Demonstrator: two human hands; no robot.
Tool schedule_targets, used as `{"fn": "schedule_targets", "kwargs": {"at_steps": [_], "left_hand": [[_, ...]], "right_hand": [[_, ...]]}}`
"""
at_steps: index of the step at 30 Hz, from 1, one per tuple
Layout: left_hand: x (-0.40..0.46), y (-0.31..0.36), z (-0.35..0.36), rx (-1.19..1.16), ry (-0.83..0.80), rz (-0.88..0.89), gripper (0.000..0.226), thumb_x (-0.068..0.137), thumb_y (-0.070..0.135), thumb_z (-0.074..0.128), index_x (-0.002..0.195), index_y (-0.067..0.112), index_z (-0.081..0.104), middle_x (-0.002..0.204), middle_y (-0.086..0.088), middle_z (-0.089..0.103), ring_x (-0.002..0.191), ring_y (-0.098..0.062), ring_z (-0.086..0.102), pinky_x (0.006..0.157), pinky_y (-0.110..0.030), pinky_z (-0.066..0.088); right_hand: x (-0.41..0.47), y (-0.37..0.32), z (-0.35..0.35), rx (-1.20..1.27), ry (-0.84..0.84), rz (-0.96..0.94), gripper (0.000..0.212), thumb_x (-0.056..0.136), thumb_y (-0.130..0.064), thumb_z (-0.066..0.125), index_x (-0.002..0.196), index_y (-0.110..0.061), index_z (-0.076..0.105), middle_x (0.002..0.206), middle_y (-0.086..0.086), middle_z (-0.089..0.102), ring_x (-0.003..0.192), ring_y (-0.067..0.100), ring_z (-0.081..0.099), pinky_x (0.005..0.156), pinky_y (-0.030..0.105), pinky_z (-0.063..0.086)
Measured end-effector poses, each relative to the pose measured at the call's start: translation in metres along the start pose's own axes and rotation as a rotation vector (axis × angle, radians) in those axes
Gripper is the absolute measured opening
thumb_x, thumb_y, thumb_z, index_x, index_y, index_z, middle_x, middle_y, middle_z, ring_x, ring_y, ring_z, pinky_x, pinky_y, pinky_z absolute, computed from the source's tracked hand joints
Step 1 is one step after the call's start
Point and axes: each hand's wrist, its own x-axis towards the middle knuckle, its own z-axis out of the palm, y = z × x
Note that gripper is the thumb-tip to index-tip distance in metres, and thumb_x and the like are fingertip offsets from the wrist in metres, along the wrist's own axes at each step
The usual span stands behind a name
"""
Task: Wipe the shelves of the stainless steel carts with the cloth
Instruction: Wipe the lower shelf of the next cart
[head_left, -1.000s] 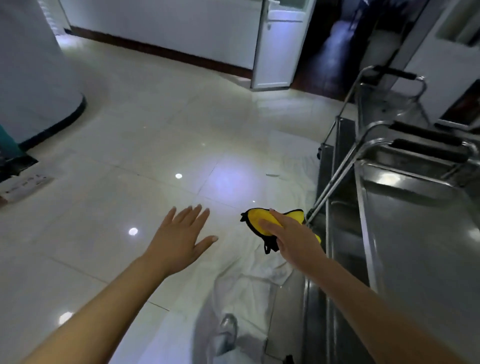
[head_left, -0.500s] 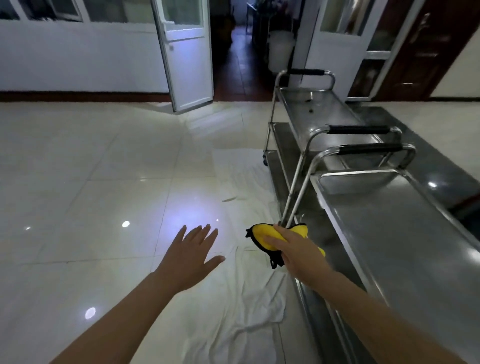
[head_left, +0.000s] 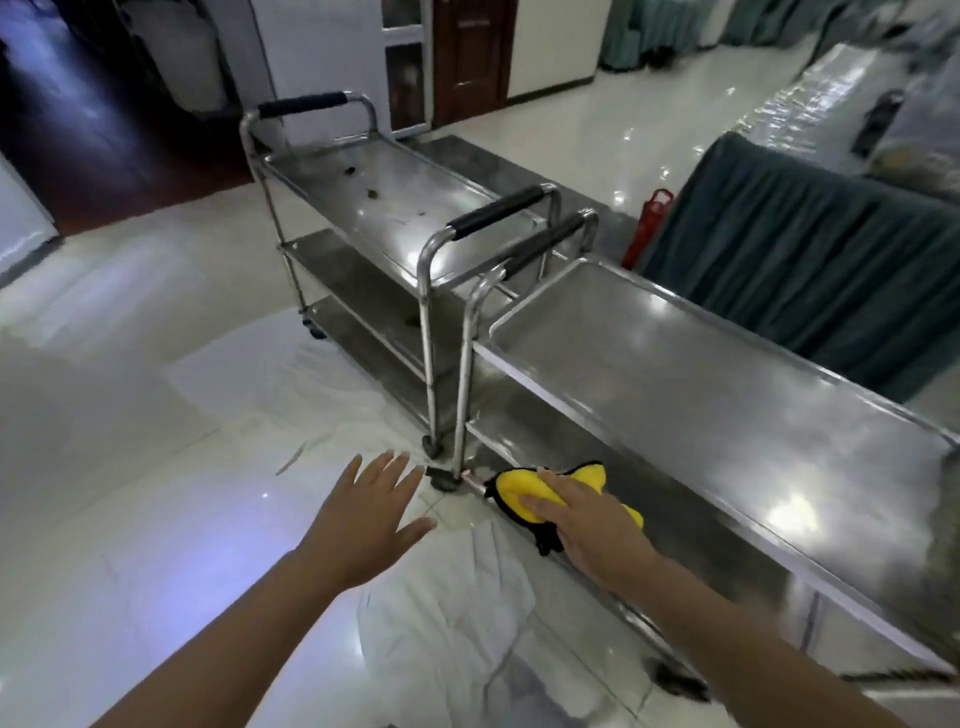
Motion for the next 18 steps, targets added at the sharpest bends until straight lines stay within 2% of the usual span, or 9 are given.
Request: {"fn": "schedule_targets", "kwargs": {"at_steps": [5,9,10,13,15,18], "left_hand": [[0.059,-0.003,0.009,-0.05,-0.044,0.203,0.098,0.075,0.075,-0.01,0.153,0.023,0.019,0.161,0.0,0.015,0.148,-0.017,0.01,0.119,-0.039,0.003],[0.102,0.006,0.026,-0.051,-0.088,0.31,0.077,0.09,0.067,0.015,0.152,0.022,0.02,0.16,0.0,0.018,0.147,-0.014,0.014,0.119,-0.037,0.003],[0.112,0.007,0.031,-0.043,-0.108,0.316,0.076,0.091,0.066,0.015,0.153,0.022,0.019,0.161,0.0,0.017,0.147,-0.014,0.012,0.119,-0.037,0.002],[0.142,0.008,0.054,-0.031,-0.169,0.309,0.089,0.081,0.071,-0.002,0.153,0.022,0.017,0.161,0.001,0.014,0.148,-0.014,0.009,0.119,-0.037,0.002],[0.163,0.008,0.074,-0.03,-0.219,0.302,0.079,0.089,0.068,0.006,0.153,0.022,0.016,0.161,0.001,0.013,0.148,-0.015,0.008,0.119,-0.037,0.001],[0.198,0.008,0.115,-0.038,-0.283,0.298,0.071,0.095,0.063,0.021,0.154,0.023,0.013,0.162,-0.001,0.012,0.148,-0.016,0.007,0.119,-0.038,0.001]], "right_hand": [[-0.008,0.006,0.018,0.083,-0.021,0.198,0.068,0.094,-0.008,0.043,0.15,-0.041,0.022,0.163,-0.002,0.001,0.144,0.02,0.022,0.094,0.037,0.044],[0.001,0.028,0.033,0.144,-0.004,0.291,0.065,0.095,-0.009,0.041,0.149,-0.041,0.025,0.163,-0.003,0.004,0.144,0.018,0.024,0.091,0.037,0.045],[0.006,0.035,0.038,0.164,-0.004,0.302,0.064,0.095,-0.01,0.042,0.149,-0.041,0.026,0.163,-0.003,0.005,0.144,0.019,0.024,0.091,0.037,0.045],[0.028,0.057,0.059,0.217,0.002,0.329,0.062,0.095,-0.012,0.043,0.148,-0.042,0.028,0.162,-0.005,0.007,0.143,0.018,0.026,0.088,0.035,0.045],[0.046,0.068,0.081,0.24,0.004,0.343,0.061,0.096,-0.013,0.043,0.147,-0.042,0.029,0.162,-0.005,0.008,0.143,0.017,0.025,0.09,0.034,0.044],[0.072,0.081,0.122,0.293,-0.002,0.398,0.059,0.096,-0.013,0.045,0.147,-0.041,0.032,0.162,-0.004,0.011,0.143,0.018,0.026,0.1,0.039,0.04]]}}
